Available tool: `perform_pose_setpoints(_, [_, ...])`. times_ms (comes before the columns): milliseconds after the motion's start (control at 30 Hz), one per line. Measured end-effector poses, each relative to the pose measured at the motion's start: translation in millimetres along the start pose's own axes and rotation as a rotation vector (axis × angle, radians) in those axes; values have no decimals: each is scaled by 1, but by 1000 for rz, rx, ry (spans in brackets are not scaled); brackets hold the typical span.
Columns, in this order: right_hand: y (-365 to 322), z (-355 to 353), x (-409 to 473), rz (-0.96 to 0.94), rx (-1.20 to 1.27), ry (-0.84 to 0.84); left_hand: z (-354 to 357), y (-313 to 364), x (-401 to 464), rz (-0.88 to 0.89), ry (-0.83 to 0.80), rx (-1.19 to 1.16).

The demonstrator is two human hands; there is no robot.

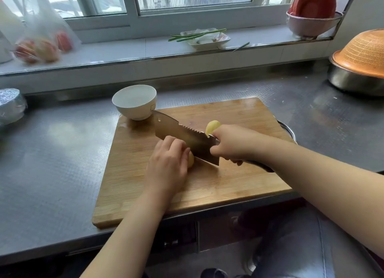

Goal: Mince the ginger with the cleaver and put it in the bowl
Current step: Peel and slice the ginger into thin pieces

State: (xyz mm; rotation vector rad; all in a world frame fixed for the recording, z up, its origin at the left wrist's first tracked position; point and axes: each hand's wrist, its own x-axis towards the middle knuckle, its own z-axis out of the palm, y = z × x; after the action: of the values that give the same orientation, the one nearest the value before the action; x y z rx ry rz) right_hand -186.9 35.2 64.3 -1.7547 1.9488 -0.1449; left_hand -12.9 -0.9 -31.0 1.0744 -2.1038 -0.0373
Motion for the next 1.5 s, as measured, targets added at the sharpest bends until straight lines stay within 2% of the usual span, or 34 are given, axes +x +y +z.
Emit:
perform_pose_setpoints(200, [-7,-5,-9,-38,-64,35,1,1,3,-3,-64,54])
perform_pose_setpoints(433, [-19,-23,-13,-59,-31,25,-4,5,8,-39,-136,90])
perform_pose_setpoints(833, [-26,-21,1,-26,-4,-49,2,-1,3,-5,-52,46])
perform_pose_setpoints(1233, [-23,14,12,-9,-77,-27,4,-3,0,-9,-12,-23])
perform_pose_setpoints(1400, [-19,15,8,-70,-44,-19,3,-1,-2,-28,-14,-30])
perform_pose_setpoints(1500, [-18,14,4,-112,70,-93,2,0,-3,-39,-17,-43])
